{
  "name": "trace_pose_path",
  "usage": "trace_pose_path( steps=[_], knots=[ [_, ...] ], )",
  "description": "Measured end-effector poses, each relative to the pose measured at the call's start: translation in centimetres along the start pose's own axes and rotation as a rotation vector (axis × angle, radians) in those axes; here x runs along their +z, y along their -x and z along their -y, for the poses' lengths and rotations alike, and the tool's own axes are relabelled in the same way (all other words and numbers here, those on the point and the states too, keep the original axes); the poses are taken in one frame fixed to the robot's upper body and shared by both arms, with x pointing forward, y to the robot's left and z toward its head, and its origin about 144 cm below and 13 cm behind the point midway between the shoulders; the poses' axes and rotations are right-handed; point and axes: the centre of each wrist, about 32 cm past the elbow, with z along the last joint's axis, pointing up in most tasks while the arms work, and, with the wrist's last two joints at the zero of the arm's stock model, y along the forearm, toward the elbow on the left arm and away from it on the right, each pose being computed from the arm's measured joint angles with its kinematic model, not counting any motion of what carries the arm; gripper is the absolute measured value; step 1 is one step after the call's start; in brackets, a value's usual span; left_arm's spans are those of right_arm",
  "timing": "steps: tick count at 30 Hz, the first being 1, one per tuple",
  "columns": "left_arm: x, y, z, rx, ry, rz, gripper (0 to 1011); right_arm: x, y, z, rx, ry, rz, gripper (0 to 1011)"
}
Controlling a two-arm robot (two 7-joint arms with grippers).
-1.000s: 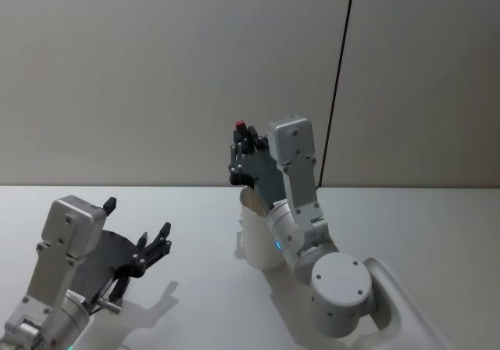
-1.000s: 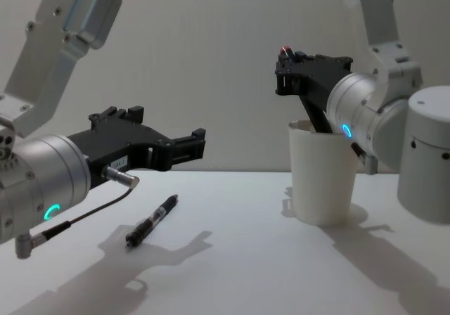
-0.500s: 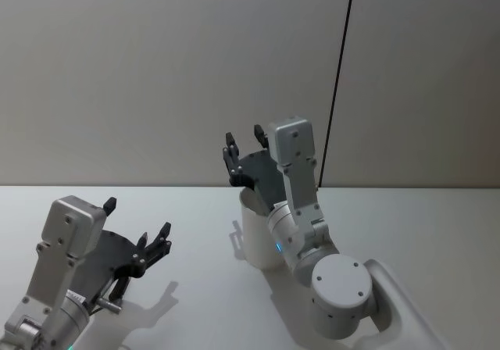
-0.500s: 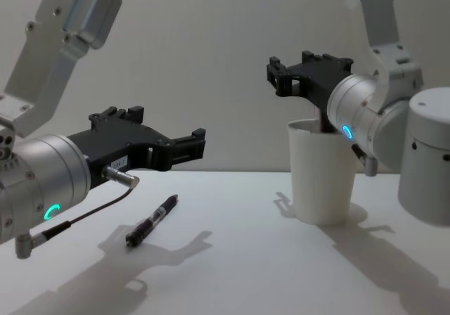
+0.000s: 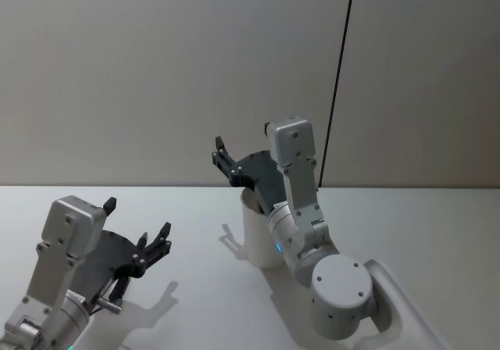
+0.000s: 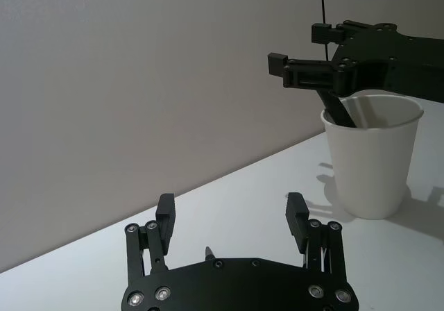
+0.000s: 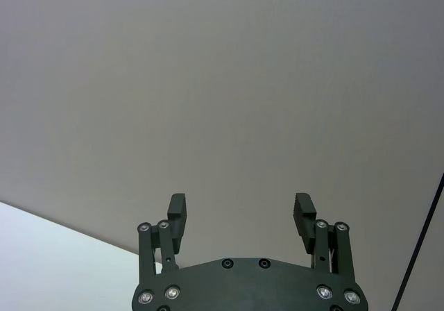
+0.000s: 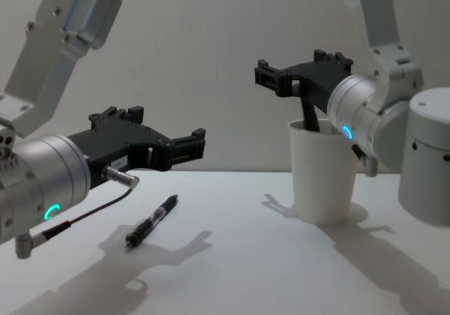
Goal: Place the pen into the pen holder.
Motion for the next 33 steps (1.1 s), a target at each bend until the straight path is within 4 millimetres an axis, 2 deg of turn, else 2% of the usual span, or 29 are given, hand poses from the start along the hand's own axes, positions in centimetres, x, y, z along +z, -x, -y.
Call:
trace_pose_path(
  steps=[4,11,16,24,33],
  knots=[
    [0.0,0.0,0.0,0.000,0.000,0.000,1003,0.0,0.0,0.0,0.000,0.000,0.000,1001],
    [0.0,0.0,0.0,0.000,0.000,0.000,1004,0.4,-0.2,0.0,-0.001,-0.009,-0.001,1001],
    [0.0,0.0,0.0,0.000,0.000,0.000,1004,1.5,-0.8,0.0,-0.010,-0.041,-0.009,1001],
    [0.0,0.0,0.0,0.000,0.000,0.000,1003,3.2,-2.9,0.2,-0.050,-0.089,-0.008,1001],
    [0.0,0.0,0.0,0.000,0.000,0.000,1004,3.7,-5.9,0.8,-0.119,-0.075,0.033,1001]
  ],
)
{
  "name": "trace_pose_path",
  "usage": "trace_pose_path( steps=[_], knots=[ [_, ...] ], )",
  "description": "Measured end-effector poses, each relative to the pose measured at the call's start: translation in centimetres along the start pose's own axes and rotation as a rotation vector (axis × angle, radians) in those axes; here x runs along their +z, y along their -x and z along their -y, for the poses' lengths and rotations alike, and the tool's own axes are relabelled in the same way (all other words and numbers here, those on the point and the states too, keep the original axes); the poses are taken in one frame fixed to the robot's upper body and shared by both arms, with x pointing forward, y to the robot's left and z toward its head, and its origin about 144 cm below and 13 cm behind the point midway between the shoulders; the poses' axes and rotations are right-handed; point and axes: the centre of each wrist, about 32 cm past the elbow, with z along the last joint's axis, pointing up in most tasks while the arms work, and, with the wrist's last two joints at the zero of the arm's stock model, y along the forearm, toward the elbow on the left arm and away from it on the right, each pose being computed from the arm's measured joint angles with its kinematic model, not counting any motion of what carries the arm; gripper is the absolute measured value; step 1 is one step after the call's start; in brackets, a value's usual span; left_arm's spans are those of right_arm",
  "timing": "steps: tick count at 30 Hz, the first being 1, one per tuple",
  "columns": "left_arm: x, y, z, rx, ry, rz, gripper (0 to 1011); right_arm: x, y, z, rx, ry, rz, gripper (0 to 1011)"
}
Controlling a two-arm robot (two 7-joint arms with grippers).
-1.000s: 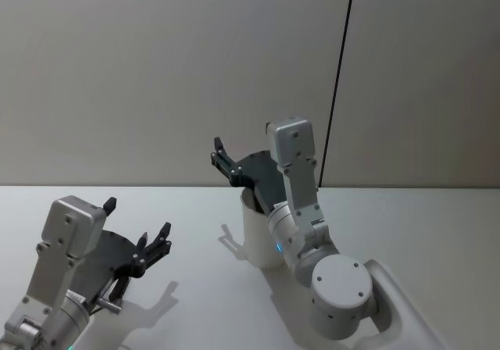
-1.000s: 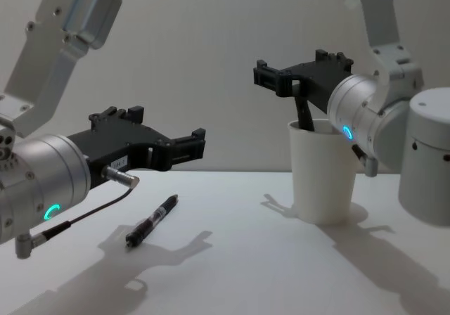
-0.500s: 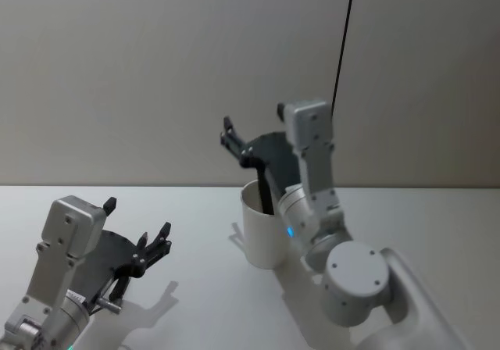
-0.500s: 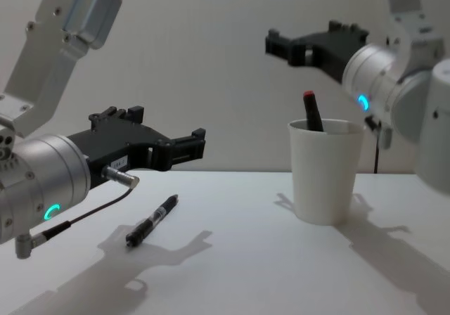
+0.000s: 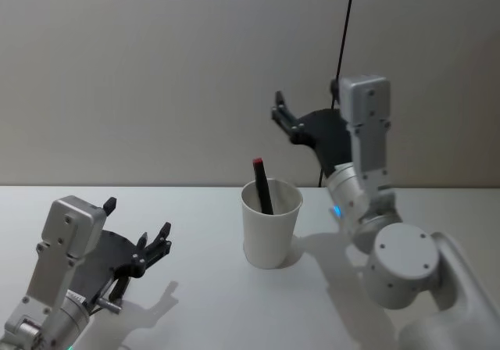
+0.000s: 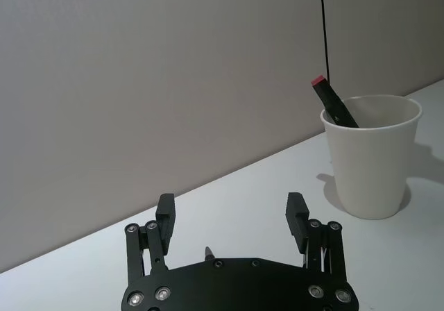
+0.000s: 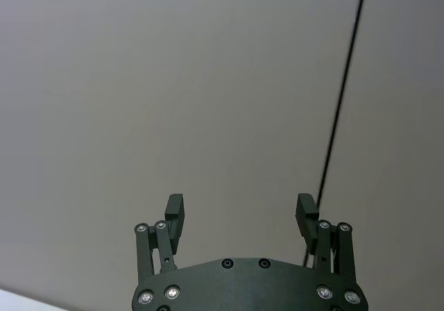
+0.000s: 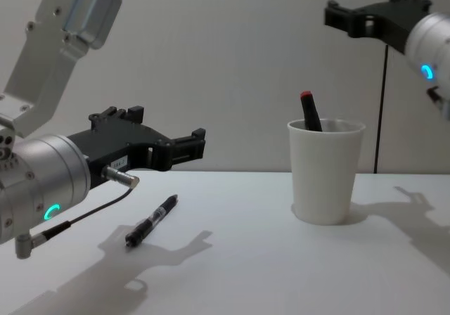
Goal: Place the pen into the pen holder.
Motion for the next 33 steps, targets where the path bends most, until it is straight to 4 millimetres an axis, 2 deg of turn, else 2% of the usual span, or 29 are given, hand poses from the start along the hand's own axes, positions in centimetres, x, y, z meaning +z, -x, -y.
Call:
trace_pose_path(
  steps=[5,12,33],
  knots=[
    [0.0,0.0,0.0,0.000,0.000,0.000,1005,0.0,0.1,0.1,0.001,0.000,0.000,1001],
    [0.0,0.0,0.0,0.000,0.000,0.000,1004,-0.5,-0.3,1.2,0.005,0.016,-0.008,1001],
    [0.0,0.0,0.0,0.000,0.000,0.000,1004,-2.5,-2.1,7.8,0.060,0.107,-0.070,1001]
  ],
)
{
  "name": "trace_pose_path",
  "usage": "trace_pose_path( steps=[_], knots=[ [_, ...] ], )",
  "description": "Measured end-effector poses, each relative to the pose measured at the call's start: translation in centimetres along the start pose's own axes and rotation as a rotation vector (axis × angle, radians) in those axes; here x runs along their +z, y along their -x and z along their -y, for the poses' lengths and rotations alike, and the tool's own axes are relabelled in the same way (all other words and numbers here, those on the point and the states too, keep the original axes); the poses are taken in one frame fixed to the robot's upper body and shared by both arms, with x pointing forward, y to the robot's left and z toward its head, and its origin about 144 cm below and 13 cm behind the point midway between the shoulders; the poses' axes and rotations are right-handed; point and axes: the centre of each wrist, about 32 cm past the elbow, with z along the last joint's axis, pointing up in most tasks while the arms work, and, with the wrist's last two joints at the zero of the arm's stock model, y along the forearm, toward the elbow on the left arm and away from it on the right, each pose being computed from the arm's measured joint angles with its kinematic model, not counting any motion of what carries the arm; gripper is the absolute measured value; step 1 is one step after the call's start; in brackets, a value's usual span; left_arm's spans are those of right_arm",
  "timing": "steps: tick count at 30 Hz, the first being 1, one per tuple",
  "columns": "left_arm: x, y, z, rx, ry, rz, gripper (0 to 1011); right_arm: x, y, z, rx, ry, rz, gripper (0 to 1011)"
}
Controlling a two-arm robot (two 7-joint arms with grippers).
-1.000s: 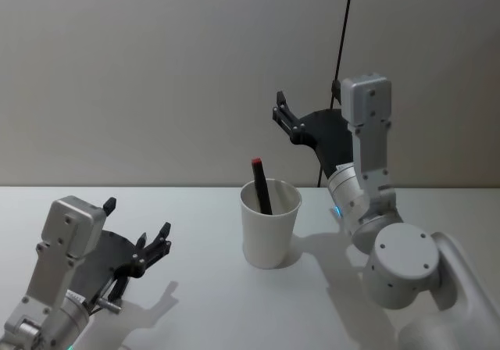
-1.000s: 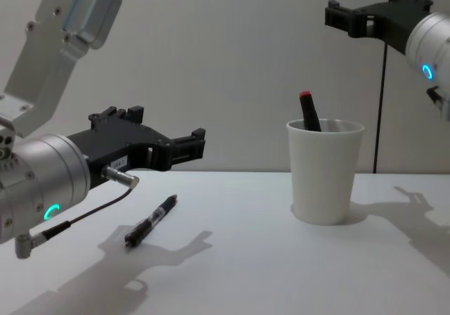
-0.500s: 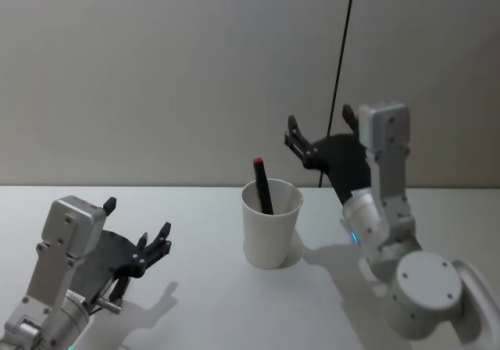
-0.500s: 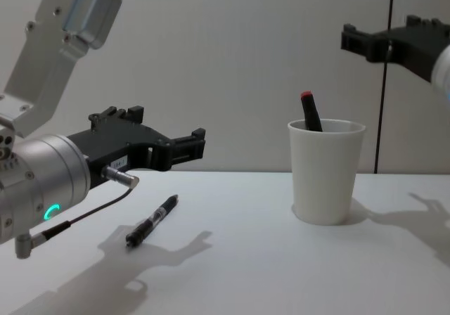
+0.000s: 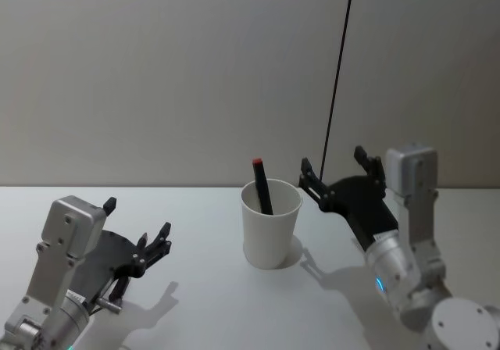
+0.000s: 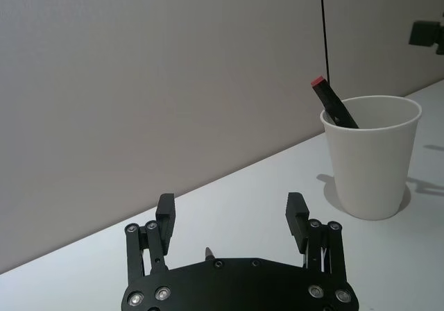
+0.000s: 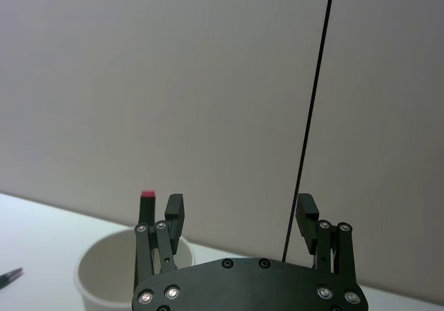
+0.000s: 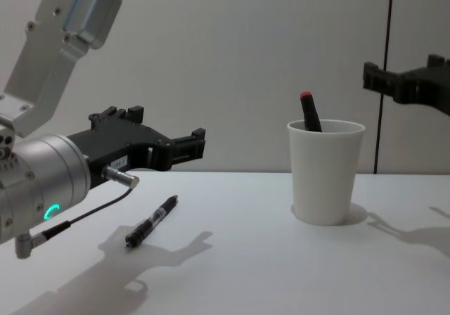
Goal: Place the pen into the pen holder.
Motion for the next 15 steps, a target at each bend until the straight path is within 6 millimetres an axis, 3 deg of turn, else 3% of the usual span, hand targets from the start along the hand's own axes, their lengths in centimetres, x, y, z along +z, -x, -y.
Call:
trace_pose_path(
  steps=[15],
  knots=[
    [1.6,-0.3,0.3,-0.054,-0.061,0.004,1003,-0.9,-0.4,4.8,0.063,0.073,-0.052,1001]
  ],
)
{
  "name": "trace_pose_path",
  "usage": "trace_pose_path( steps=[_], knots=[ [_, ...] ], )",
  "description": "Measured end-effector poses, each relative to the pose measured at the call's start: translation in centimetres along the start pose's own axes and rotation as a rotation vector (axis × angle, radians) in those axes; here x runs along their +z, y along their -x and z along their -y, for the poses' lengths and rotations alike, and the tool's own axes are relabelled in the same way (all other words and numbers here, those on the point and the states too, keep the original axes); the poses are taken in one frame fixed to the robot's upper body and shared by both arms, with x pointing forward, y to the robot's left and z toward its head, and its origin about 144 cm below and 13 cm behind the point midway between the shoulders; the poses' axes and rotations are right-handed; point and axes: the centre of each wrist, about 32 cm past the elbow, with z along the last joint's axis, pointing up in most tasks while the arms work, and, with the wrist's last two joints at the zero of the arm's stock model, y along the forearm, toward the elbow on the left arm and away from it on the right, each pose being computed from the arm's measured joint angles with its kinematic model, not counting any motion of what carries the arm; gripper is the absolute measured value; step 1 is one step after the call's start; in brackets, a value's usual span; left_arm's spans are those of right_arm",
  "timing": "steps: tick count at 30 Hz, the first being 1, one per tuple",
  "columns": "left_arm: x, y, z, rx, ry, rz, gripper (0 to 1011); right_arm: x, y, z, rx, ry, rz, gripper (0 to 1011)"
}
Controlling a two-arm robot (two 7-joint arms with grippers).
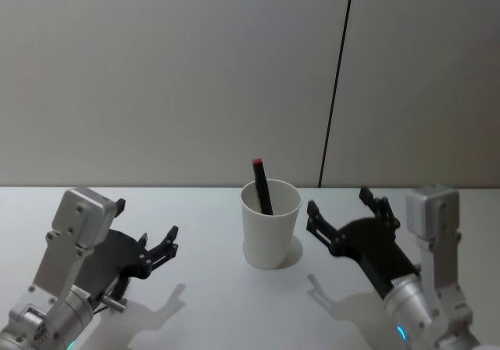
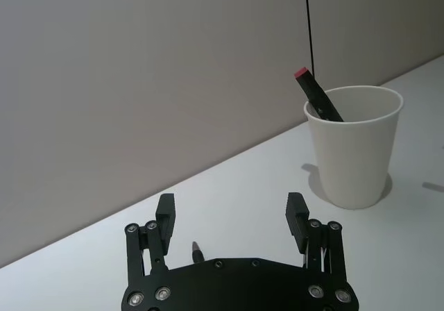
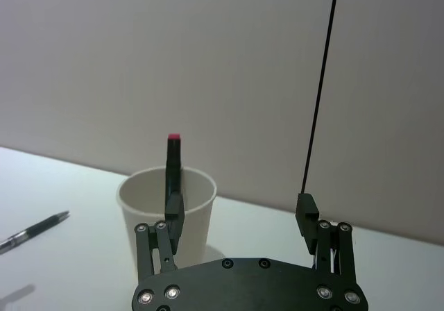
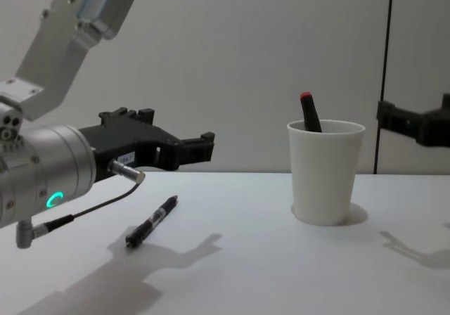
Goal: Place the pen into the pen holder.
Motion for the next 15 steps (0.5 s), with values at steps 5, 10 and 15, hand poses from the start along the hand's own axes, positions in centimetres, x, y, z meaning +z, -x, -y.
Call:
trace_pose_path(
  steps=[5,10,15],
  knots=[
    [0.6,-0.1,0.0,-0.029,-0.039,-0.013,1004,-0.2,0.1,1.4,0.022,0.023,-0.017,1001],
    [1.0,-0.2,-0.1,-0.047,-0.081,-0.035,1004,-0.3,0.2,2.5,0.041,0.041,-0.032,1001],
    [0.9,-0.3,-0.3,-0.045,-0.111,-0.065,1004,-0.4,0.2,2.9,0.049,0.048,-0.039,1001]
  ],
)
